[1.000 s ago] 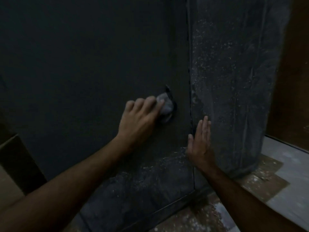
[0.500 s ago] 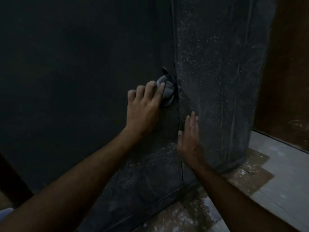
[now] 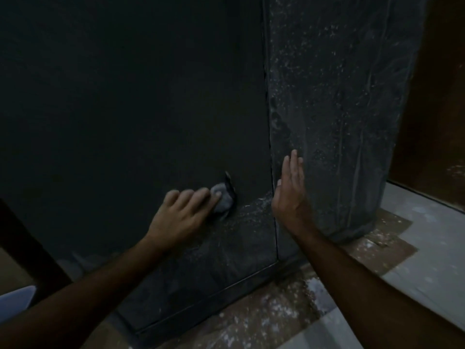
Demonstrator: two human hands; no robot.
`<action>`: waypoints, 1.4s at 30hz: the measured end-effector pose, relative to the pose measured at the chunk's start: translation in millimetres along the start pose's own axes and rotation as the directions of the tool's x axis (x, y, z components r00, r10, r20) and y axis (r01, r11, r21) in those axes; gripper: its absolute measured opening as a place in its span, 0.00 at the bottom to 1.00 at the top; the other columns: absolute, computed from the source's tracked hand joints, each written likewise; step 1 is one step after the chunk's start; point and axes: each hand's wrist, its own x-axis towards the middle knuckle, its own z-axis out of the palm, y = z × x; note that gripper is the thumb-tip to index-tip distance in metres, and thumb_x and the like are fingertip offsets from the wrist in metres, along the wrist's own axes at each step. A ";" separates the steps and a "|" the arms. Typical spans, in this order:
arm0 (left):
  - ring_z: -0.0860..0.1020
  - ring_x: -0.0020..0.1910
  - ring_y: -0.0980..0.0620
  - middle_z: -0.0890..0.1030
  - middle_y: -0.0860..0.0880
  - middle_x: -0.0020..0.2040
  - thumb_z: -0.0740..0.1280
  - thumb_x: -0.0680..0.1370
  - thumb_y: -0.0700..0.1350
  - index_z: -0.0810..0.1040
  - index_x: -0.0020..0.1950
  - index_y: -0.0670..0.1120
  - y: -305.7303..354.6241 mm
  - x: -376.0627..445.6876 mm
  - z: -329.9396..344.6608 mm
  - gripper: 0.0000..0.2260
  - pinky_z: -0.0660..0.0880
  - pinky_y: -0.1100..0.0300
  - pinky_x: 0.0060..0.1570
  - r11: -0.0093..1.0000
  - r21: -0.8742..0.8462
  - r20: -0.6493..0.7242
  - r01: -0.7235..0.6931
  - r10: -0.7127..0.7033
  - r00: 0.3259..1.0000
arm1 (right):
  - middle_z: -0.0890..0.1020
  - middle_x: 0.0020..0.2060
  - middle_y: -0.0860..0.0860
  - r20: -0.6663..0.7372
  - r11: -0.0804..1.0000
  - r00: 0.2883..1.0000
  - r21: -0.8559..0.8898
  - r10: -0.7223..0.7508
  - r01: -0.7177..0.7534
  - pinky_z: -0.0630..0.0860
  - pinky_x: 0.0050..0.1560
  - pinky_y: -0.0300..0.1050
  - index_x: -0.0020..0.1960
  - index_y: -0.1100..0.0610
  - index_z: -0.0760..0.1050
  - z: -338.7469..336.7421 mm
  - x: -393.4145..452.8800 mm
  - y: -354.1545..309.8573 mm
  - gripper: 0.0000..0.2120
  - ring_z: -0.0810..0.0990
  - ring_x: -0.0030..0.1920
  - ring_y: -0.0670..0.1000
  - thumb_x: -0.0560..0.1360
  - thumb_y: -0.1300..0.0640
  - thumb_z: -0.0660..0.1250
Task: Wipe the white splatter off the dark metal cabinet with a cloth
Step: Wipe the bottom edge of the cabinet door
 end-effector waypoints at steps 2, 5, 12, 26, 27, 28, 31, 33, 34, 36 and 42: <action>0.72 0.53 0.43 0.71 0.42 0.66 0.65 0.78 0.45 0.69 0.77 0.44 4.7 -16.7 2.1 0.26 0.65 0.48 0.50 0.985 -0.024 0.062 -0.169 0.170 0.983 | 0.47 0.84 0.58 -0.022 1.000 1.000 -0.018 0.000 -0.001 0.50 0.81 0.50 0.83 0.65 0.49 2.5 -0.8 -5.8 0.29 0.46 0.84 0.59 0.83 0.62 0.51; 0.71 0.54 0.42 0.70 0.42 0.67 0.72 0.74 0.49 0.70 0.77 0.45 1.2 5.8 -5.4 0.31 0.64 0.48 0.50 0.998 -0.049 0.062 -0.040 0.043 0.997 | 0.50 0.83 0.59 -0.058 0.999 0.998 -0.043 0.028 -0.030 0.53 0.81 0.51 0.82 0.66 0.52 5.0 0.7 -11.3 0.30 0.48 0.83 0.60 0.81 0.62 0.50; 0.69 0.53 0.43 0.69 0.43 0.65 0.82 0.66 0.49 0.77 0.74 0.44 76.2 41.6 28.5 0.37 0.64 0.47 0.51 0.989 -0.149 0.187 -0.005 0.033 0.982 | 0.58 0.82 0.56 -0.062 1.000 0.998 -0.012 -0.022 0.021 0.50 0.78 0.36 0.81 0.61 0.59 -11.9 5.9 14.4 0.38 0.57 0.82 0.60 0.74 0.76 0.61; 0.69 0.53 0.43 0.73 0.43 0.62 0.81 0.65 0.51 0.77 0.73 0.45 109.8 61.6 54.8 0.37 0.64 0.48 0.50 0.986 -0.164 0.225 -0.024 0.061 0.972 | 0.57 0.83 0.53 0.028 0.994 0.994 0.016 -0.108 0.107 0.65 0.76 0.52 0.83 0.58 0.57 -22.2 7.8 25.3 0.38 0.56 0.82 0.57 0.74 0.73 0.58; 0.69 0.54 0.42 0.72 0.42 0.65 0.82 0.64 0.52 0.76 0.75 0.45 102.7 68.7 51.6 0.40 0.65 0.47 0.50 0.986 -0.155 0.204 0.062 -0.030 0.979 | 0.56 0.83 0.53 0.037 0.993 0.993 0.018 -0.115 0.114 0.65 0.77 0.55 0.83 0.58 0.57 -23.0 7.9 26.7 0.37 0.56 0.82 0.57 0.74 0.72 0.58; 0.69 0.55 0.42 0.70 0.41 0.67 0.81 0.63 0.53 0.74 0.77 0.46 96.2 75.7 49.0 0.43 0.65 0.48 0.51 0.979 -0.132 0.165 0.155 -0.132 0.977 | 0.55 0.83 0.53 0.058 0.993 0.991 0.012 -0.122 0.121 0.65 0.77 0.57 0.83 0.58 0.56 -24.8 8.1 27.5 0.37 0.55 0.82 0.57 0.75 0.71 0.58; 0.69 0.55 0.41 0.69 0.40 0.68 0.79 0.67 0.51 0.71 0.78 0.43 104.6 74.3 50.8 0.41 0.65 0.47 0.51 0.966 -0.107 0.137 0.235 -0.219 0.966 | 0.52 0.84 0.54 0.118 0.985 0.980 -0.039 -0.163 0.168 0.66 0.75 0.60 0.83 0.59 0.54 -27.7 9.3 32.4 0.38 0.53 0.82 0.57 0.75 0.70 0.60; 0.70 0.54 0.41 0.70 0.40 0.66 0.73 0.73 0.46 0.72 0.77 0.42 127.7 56.3 58.9 0.33 0.65 0.47 0.50 0.989 -0.132 0.154 0.063 -0.042 0.987 | 0.52 0.83 0.56 0.131 0.973 0.970 -0.084 -0.203 0.214 0.68 0.71 0.62 0.83 0.60 0.54 -29.6 9.3 36.8 0.39 0.55 0.82 0.59 0.74 0.70 0.62; 0.69 0.53 0.41 0.70 0.41 0.66 0.69 0.75 0.45 0.73 0.76 0.42 134.5 47.8 64.8 0.29 0.65 0.47 0.50 0.991 -0.134 0.162 -0.009 0.031 0.986 | 0.52 0.83 0.56 0.130 0.964 0.965 -0.109 -0.226 0.241 0.68 0.71 0.62 0.83 0.61 0.54 -29.2 8.7 40.3 0.39 0.55 0.82 0.60 0.74 0.69 0.63; 0.69 0.53 0.42 0.69 0.41 0.65 0.64 0.75 0.44 0.75 0.75 0.43 130.4 47.5 66.7 0.27 0.64 0.47 0.50 0.990 -0.135 0.174 -0.044 0.067 0.983 | 0.52 0.83 0.57 0.141 0.940 0.949 -0.157 -0.281 0.302 0.66 0.75 0.65 0.83 0.61 0.53 -26.7 8.4 51.1 0.41 0.54 0.82 0.60 0.73 0.68 0.65; 0.68 0.55 0.41 0.68 0.40 0.67 0.62 0.77 0.52 0.72 0.78 0.43 114.0 61.9 64.9 0.30 0.63 0.47 0.50 0.984 -0.073 0.054 0.165 -0.161 0.985 | 0.55 0.82 0.63 0.022 0.922 0.929 -0.116 -0.369 0.369 0.58 0.79 0.66 0.82 0.66 0.55 -2.3 6.1 65.8 0.31 0.52 0.82 0.63 0.82 0.61 0.59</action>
